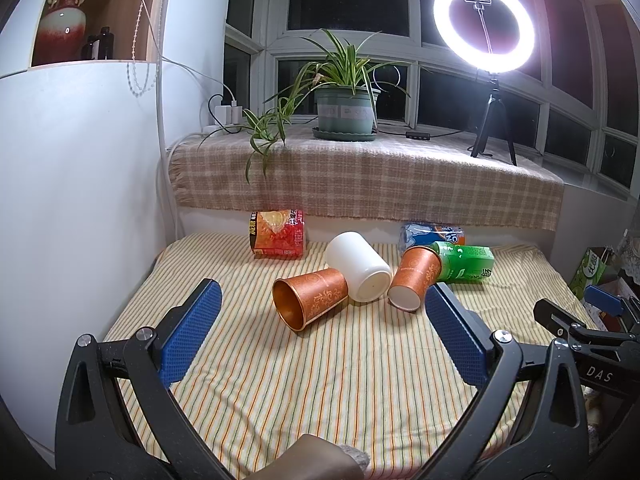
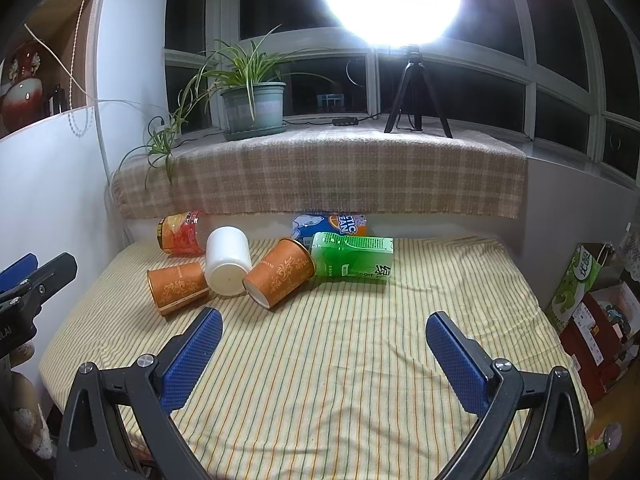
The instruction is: Flip cup upright
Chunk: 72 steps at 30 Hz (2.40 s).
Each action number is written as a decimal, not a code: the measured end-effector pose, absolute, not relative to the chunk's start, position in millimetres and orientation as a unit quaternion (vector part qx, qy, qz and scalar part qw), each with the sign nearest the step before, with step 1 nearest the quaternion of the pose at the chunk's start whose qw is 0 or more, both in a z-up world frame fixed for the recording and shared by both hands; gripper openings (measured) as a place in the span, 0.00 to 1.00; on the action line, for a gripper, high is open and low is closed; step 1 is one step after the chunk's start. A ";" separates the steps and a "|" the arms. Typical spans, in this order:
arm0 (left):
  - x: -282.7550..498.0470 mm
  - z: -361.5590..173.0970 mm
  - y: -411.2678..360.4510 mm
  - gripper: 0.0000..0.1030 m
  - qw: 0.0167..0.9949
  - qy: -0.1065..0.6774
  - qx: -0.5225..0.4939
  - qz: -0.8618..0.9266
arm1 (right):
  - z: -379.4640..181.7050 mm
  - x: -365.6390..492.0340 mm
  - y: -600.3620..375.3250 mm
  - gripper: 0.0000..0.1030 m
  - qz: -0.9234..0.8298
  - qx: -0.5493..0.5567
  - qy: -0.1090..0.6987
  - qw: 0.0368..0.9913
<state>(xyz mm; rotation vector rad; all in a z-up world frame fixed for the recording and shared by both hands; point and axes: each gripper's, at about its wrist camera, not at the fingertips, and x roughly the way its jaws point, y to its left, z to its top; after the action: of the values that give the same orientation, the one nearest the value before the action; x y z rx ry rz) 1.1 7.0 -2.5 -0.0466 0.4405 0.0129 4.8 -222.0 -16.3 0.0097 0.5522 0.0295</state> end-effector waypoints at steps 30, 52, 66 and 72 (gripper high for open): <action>1.8 -3.1 14.1 1.00 0.975 0.221 -0.023 0.012 | -16.4 14.8 -211.0 1.00 0.032 -0.007 0.274 0.961; -25.3 -33.1 91.1 1.00 0.964 0.250 0.010 0.090 | -42.8 98.8 -111.7 0.98 0.291 -0.227 0.285 0.885; -47.2 -44.4 136.5 1.00 0.949 0.278 -0.024 0.149 | -101.3 140.5 -27.8 0.92 0.376 -0.470 0.272 0.751; -52.6 -44.9 149.5 1.00 0.944 0.283 -0.040 0.165 | -114.4 151.5 -5.6 0.90 0.382 -0.514 0.257 0.724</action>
<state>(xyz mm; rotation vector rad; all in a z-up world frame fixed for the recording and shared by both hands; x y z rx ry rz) -52.6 149.5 -44.9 -0.0807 0.5766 0.3366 151.5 -5.6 -114.4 -1.1340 0.5671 0.8420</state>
